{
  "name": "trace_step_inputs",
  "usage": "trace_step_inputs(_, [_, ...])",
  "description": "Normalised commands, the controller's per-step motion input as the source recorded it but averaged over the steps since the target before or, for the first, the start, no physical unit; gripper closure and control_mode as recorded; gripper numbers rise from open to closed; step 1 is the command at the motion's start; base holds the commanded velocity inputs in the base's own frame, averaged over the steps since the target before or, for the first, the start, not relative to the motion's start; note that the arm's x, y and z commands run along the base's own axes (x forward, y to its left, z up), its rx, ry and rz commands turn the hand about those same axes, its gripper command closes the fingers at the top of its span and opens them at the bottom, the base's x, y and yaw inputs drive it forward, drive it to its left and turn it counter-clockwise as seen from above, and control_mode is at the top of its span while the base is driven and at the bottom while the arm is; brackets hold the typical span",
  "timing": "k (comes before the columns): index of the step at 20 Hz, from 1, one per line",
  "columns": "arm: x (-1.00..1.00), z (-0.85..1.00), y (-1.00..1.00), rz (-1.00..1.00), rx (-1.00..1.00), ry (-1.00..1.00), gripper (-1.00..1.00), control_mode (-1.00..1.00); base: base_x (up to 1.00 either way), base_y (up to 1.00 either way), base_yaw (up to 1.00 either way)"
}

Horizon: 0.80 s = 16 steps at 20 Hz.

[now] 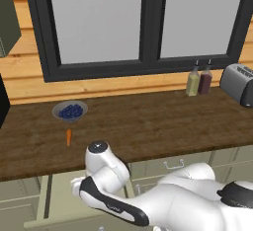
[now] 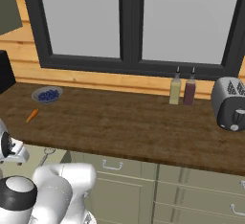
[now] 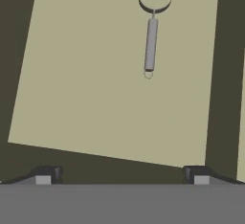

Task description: Pick the peeler from the drawer and place it on the counter.

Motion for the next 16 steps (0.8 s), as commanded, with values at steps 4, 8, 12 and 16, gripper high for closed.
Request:
trace_step_inputs(4, [-0.04,-0.18,0.00,0.00,0.00,0.00,-1.00,-1.00,0.00,0.00,0.00])
trace_step_inputs(8, [-0.01,-0.17,0.02,0.00,0.00,0.00,-1.00,-1.00,0.00,0.00,0.00])
trace_step_inputs(12, [-0.41,-0.30,0.14,0.00,0.00,0.03,-1.00,-1.00,0.00,0.00,0.00])
trace_step_inputs(16, [-0.36,-0.21,0.17,0.00,0.00,0.06,-1.00,-1.00,0.00,0.00,0.00])
